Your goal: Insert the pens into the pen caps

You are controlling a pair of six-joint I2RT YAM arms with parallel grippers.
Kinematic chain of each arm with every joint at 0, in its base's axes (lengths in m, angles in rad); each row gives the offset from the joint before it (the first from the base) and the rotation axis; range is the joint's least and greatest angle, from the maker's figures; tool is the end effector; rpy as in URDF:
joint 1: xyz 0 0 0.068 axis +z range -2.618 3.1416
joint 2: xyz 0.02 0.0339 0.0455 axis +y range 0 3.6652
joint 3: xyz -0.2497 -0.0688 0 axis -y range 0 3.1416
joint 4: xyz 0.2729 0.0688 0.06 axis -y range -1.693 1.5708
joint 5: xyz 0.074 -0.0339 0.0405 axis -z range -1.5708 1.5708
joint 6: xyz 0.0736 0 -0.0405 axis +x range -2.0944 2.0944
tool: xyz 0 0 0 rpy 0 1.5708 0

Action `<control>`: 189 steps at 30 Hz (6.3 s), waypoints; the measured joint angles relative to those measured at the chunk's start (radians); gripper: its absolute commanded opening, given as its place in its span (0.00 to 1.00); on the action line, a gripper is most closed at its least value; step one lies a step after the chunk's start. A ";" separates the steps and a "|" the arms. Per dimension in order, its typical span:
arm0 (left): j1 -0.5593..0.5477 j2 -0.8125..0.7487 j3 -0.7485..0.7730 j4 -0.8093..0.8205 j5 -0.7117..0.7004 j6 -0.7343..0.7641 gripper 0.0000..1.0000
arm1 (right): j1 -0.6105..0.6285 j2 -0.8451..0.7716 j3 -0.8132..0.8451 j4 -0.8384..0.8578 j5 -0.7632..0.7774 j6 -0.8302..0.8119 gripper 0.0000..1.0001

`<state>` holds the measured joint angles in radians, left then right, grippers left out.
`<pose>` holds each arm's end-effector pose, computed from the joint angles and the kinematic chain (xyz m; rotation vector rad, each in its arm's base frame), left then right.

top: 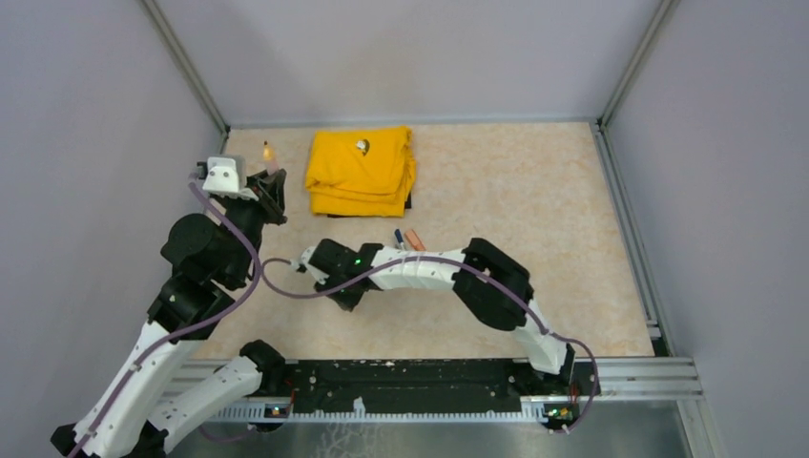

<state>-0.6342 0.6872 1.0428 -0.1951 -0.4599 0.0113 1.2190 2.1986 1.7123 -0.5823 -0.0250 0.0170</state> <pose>0.1805 -0.0922 0.4455 0.0777 1.4277 -0.1892 0.1730 0.4766 0.1117 -1.5419 2.2336 0.4310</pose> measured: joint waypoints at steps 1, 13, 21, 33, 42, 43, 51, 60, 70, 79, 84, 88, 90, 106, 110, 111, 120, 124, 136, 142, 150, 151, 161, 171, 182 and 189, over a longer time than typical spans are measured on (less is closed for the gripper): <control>0.000 0.005 -0.005 0.000 0.001 0.000 0.05 | -0.014 -0.037 -0.053 0.027 0.000 0.014 0.01; 0.000 0.116 -0.057 0.072 0.116 -0.026 0.00 | -0.249 -0.819 -0.770 0.621 0.248 0.294 0.00; -0.013 0.323 -0.072 0.206 0.354 -0.026 0.00 | -0.315 -1.136 -1.052 0.791 0.544 0.456 0.00; -0.145 0.604 -0.070 0.467 0.503 0.003 0.00 | -0.649 -1.323 -1.022 0.661 0.379 0.649 0.00; -0.227 0.631 -0.089 0.505 0.498 0.046 0.00 | -0.705 -1.379 -1.025 0.787 0.181 0.713 0.00; -0.249 0.626 -0.095 0.509 0.488 0.060 0.00 | -0.705 -1.379 -1.025 0.806 0.174 0.719 0.00; -0.357 0.624 -0.110 0.510 0.421 0.116 0.00 | -0.705 -1.365 -1.030 0.929 0.108 0.764 0.00; -0.359 0.637 -0.110 0.510 0.374 0.116 0.00 | -0.705 -1.360 -1.032 0.963 0.059 0.765 0.00; -0.359 0.637 -0.110 0.510 0.354 0.116 0.00 | -0.704 -1.297 -1.032 0.972 -0.015 0.754 0.00; -0.359 0.637 -0.110 0.510 0.348 0.116 0.00 | -0.680 -1.273 -1.032 1.001 -0.027 0.727 0.00; -0.359 0.638 -0.110 0.510 0.337 0.112 0.00 | -0.655 -1.273 -1.032 1.002 -0.024 0.695 0.00; -0.359 0.641 -0.110 0.509 0.325 0.100 0.00 | -0.628 -1.269 -1.032 1.003 -0.011 0.663 0.01; -0.359 0.642 -0.110 0.508 0.318 0.091 0.00 | -0.619 -1.265 -1.032 1.007 0.000 0.654 0.01; -0.359 0.639 -0.110 0.504 0.303 0.032 0.00 | -0.573 -1.263 -1.137 1.181 0.112 0.608 0.09; -0.359 0.638 -0.110 0.510 0.303 0.023 0.00 | -0.571 -1.262 -1.138 1.197 0.110 0.593 0.11; -0.359 0.637 -0.110 0.510 0.303 0.021 0.00 | -0.568 -1.262 -1.143 1.208 0.110 0.588 0.11; -0.359 0.626 -0.111 0.506 0.302 0.005 0.00 | -0.534 -1.246 -1.150 1.256 0.113 0.557 0.12; -0.359 0.616 -0.111 0.504 0.294 -0.001 0.00 | -0.521 -1.242 -1.150 1.276 0.123 0.543 0.12; -0.359 0.598 -0.116 0.484 0.282 -0.042 0.00 | -0.507 -1.219 -1.163 1.312 0.114 0.505 0.16; -0.359 0.598 -0.116 0.474 0.281 -0.041 0.00 | -0.507 -1.223 -1.162 1.298 0.103 0.481 0.33; -0.359 0.575 -0.116 0.517 0.292 -0.036 0.00 | -0.488 -1.277 -1.120 1.112 0.107 0.450 0.63; -0.359 0.573 -0.116 0.521 0.292 -0.037 0.00 | -0.488 -1.283 -1.109 1.094 0.109 0.446 0.64; -0.359 0.540 -0.128 0.534 0.299 -0.043 0.00 | -0.488 -1.365 -0.961 0.907 0.116 0.381 0.79; -0.359 0.510 -0.203 0.532 0.406 -0.071 0.00 | -0.514 -1.279 -0.745 0.642 0.178 0.407 0.68; -0.359 0.510 -0.209 0.532 0.435 -0.072 0.00 | -0.526 -1.224 -0.657 0.473 0.118 0.487 0.54; -0.359 0.510 -0.209 0.532 0.436 -0.071 0.00 | -0.528 -1.202 -0.657 0.445 0.076 0.495 0.46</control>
<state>-0.9932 1.1969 0.8333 0.3367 -0.0235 -0.0601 0.6914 0.9962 1.0550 -0.1375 0.0513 0.5117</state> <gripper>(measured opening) 0.239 0.478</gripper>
